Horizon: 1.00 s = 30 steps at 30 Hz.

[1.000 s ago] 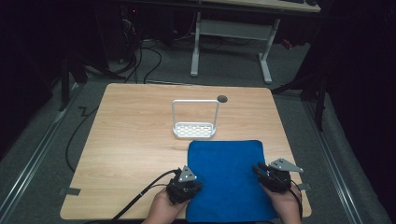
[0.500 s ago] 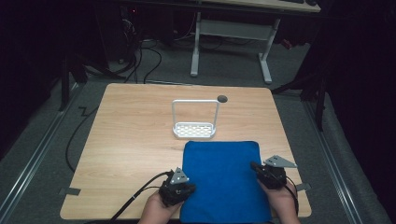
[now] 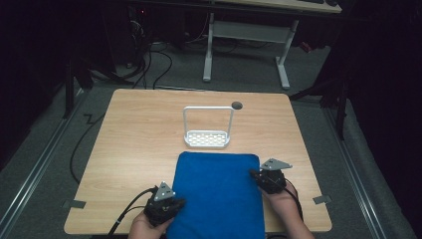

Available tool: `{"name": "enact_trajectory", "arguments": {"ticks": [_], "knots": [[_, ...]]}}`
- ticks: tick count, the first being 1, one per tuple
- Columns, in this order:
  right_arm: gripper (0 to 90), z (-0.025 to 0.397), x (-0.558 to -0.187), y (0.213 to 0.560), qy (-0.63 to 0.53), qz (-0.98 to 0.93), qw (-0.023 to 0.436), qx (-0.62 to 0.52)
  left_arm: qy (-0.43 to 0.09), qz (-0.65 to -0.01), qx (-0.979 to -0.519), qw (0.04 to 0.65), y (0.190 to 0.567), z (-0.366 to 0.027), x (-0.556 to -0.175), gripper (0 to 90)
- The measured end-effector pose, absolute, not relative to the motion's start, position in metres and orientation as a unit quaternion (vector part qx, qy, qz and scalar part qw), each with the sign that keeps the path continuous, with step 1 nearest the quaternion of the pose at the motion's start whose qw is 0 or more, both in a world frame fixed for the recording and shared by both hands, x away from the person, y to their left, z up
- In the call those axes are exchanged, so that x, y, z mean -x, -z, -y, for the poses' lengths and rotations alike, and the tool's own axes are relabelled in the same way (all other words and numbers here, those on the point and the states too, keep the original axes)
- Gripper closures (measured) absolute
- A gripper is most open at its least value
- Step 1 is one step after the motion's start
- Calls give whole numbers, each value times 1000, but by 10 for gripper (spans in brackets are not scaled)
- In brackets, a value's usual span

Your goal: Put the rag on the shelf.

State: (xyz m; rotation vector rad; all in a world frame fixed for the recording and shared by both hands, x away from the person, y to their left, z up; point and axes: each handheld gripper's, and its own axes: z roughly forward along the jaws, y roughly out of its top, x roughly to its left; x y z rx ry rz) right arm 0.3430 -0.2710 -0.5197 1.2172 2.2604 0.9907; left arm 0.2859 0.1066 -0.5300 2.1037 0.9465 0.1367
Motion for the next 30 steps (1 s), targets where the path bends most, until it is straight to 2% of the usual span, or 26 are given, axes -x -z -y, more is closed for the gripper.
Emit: {"name": "enact_trajectory", "arguments": {"ticks": [3,13,15,16,17,22,24,30], "knots": [[900,260,-347,525,-349,-819,175,-421,-46,-393,-822,409,531,-120,-283,844],[900,237,-342,527,-354,-836,163,-385,-48,-408,-818,403,530,-150,-251,839],[900,233,-340,527,-354,-841,163,-376,-48,-407,-818,403,529,-152,-248,808],[897,235,-337,521,-374,-830,181,-372,-55,-406,-818,403,528,-152,-248,769],[897,235,-337,521,-374,-830,181,-372,-62,-407,-815,407,527,-153,-249,769],[882,252,-334,513,-400,-803,197,-396,-81,-424,-788,439,515,-166,-264,711],[857,257,-331,516,-393,-806,195,-398,-88,-433,-782,439,512,-169,-277,665],[800,265,-322,517,-392,-803,200,-403,-101,-456,-772,431,516,-174,-319,619]]}}
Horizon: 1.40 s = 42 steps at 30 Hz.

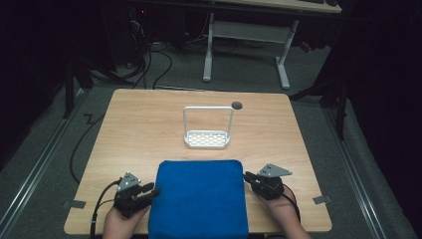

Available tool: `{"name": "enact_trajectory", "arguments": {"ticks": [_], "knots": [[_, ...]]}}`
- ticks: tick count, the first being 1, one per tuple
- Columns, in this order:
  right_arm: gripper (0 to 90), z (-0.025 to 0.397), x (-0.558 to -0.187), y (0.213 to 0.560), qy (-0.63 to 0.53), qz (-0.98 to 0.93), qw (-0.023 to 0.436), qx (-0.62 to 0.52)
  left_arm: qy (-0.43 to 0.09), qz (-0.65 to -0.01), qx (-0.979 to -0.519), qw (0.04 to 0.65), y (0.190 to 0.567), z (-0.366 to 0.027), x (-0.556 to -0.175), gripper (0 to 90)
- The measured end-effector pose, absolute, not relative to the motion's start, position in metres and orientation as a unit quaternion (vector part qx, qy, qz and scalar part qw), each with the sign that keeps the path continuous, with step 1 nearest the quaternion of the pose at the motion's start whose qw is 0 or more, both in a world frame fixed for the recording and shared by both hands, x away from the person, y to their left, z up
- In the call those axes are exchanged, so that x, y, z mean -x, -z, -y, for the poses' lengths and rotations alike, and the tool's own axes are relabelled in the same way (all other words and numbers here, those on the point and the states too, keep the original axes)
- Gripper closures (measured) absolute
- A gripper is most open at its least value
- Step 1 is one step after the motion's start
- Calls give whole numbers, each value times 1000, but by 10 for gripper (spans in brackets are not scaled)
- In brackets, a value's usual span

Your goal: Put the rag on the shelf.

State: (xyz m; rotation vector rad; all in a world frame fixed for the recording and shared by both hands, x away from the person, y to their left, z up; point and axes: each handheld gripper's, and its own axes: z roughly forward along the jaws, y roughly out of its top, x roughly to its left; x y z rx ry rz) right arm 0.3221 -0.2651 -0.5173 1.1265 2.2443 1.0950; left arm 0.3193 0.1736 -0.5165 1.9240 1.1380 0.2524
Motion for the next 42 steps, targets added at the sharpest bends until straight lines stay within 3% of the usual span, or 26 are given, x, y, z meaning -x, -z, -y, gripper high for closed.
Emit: {"name": "enact_trajectory", "arguments": {"ticks": [3,10,17,20,24,35,42], "knots": [[729,273,-312,519,-386,-798,212,-411,-112,-460,-769,429,516,-172,-340,577],[707,285,-301,521,-381,-789,220,-429,-118,-466,-781,399,524,-157,-384,541],[682,292,-294,521,-379,-781,224,-443,-119,-459,-786,397,531,-151,-392,551],[676,293,-293,522,-377,-779,222,-449,-119,-456,-787,397,532,-152,-393,656],[631,289,-294,522,-376,-779,219,-453,-106,-459,-784,404,532,-155,-395,721],[563,277,-301,519,-380,-778,212,-452,-97,-455,-782,415,535,-154,-399,804],[497,262,-325,507,-384,-778,207,-452,-95,-454,-781,418,537,-155,-399,871]]}}
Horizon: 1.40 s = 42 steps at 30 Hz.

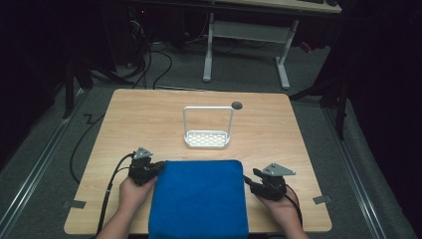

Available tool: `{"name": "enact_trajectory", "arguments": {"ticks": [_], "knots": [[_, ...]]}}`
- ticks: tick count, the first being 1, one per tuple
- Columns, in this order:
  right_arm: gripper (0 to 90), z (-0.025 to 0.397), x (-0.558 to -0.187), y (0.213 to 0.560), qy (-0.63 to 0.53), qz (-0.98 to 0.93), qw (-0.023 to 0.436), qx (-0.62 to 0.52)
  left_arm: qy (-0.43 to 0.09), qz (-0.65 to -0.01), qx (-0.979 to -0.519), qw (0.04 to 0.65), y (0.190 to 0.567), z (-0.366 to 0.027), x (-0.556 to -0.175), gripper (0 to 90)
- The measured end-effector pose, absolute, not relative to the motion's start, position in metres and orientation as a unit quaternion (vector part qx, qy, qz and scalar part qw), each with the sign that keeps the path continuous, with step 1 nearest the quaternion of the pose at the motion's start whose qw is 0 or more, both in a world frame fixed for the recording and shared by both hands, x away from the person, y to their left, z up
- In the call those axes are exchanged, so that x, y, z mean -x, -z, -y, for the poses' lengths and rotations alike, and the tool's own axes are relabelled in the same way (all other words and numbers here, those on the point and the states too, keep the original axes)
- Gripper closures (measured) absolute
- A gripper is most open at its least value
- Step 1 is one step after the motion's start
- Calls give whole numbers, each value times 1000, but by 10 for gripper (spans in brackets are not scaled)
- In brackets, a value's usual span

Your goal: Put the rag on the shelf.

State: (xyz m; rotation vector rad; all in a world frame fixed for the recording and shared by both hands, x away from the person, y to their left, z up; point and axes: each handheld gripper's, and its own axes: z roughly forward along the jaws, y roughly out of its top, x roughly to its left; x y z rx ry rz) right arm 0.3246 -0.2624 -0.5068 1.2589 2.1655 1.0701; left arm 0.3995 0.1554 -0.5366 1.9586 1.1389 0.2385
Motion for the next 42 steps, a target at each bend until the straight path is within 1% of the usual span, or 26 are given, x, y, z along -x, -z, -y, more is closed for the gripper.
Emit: {"name": "enact_trajectory", "arguments": {"ticks": [5,8,12,13,15,17,18,22,27,32,42], "knots": [[481,248,-356,505,-392,-767,203,-466,-100,-451,-783,417,537,-155,-398,876],[478,240,-371,513,-376,-774,182,-476,-104,-450,-783,417,537,-154,-397,878],[508,234,-378,524,-352,-781,183,-482,-103,-451,-783,417,537,-154,-398,879],[536,234,-379,527,-355,-778,186,-484,-103,-452,-782,417,537,-154,-398,879],[542,234,-379,529,-358,-776,182,-487,-104,-452,-782,417,537,-154,-397,879],[590,233,-378,530,-357,-777,186,-484,-103,-452,-782,417,537,-154,-397,880],[632,232,-378,530,-358,-777,187,-483,-104,-454,-780,418,537,-154,-398,880],[872,231,-376,530,-357,-789,187,-465,-109,-450,-781,420,535,-153,-396,884],[886,233,-372,526,-376,-784,189,-457,-119,-445,-773,437,528,-152,-391,885],[887,233,-362,518,-392,-779,209,-442,-122,-436,-773,445,526,-153,-386,885],[887,231,-342,500,-438,-759,231,-423,-139,-423,-746,496,506,-158,-369,885]]}}
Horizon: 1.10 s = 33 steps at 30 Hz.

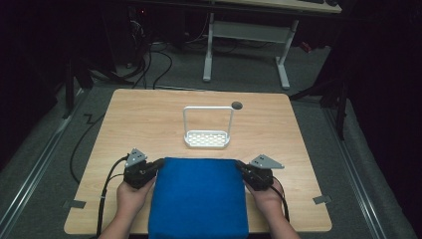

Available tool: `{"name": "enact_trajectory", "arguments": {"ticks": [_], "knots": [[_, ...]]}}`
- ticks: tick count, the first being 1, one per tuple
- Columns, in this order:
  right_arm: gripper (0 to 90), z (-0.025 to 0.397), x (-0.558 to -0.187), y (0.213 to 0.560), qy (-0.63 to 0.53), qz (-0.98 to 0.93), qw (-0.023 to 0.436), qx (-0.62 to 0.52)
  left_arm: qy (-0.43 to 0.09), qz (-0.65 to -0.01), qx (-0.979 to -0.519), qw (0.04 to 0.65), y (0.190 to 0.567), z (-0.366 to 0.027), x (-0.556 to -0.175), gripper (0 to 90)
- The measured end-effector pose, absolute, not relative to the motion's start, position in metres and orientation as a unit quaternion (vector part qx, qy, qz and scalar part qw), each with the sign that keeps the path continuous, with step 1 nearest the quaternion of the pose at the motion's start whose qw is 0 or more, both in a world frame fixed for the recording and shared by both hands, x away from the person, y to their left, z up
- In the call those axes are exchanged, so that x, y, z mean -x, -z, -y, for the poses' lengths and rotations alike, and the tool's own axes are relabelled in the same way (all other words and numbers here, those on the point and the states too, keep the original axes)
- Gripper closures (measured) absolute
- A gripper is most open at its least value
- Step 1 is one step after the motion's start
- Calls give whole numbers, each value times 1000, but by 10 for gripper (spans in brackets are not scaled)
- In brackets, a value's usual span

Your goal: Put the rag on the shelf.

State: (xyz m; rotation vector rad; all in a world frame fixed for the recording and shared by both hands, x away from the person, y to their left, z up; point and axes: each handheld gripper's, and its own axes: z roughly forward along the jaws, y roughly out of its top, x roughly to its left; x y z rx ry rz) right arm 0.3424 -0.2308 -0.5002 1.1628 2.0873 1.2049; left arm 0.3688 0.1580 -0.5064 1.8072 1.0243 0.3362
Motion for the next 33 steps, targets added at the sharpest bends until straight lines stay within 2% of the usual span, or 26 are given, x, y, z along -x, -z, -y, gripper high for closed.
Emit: {"name": "enact_trajectory", "arguments": {"ticks": [5,12,33], "knots": [[887,229,-334,483,-465,-745,251,-407,-139,-415,-732,523,494,-161,-359,884],[887,232,-324,460,-499,-720,283,-391,-173,-395,-711,556,466,-163,-346,885],[887,256,-324,386,-561,-652,348,-374,-230,-345,-675,610,389,-148,-352,886]]}}
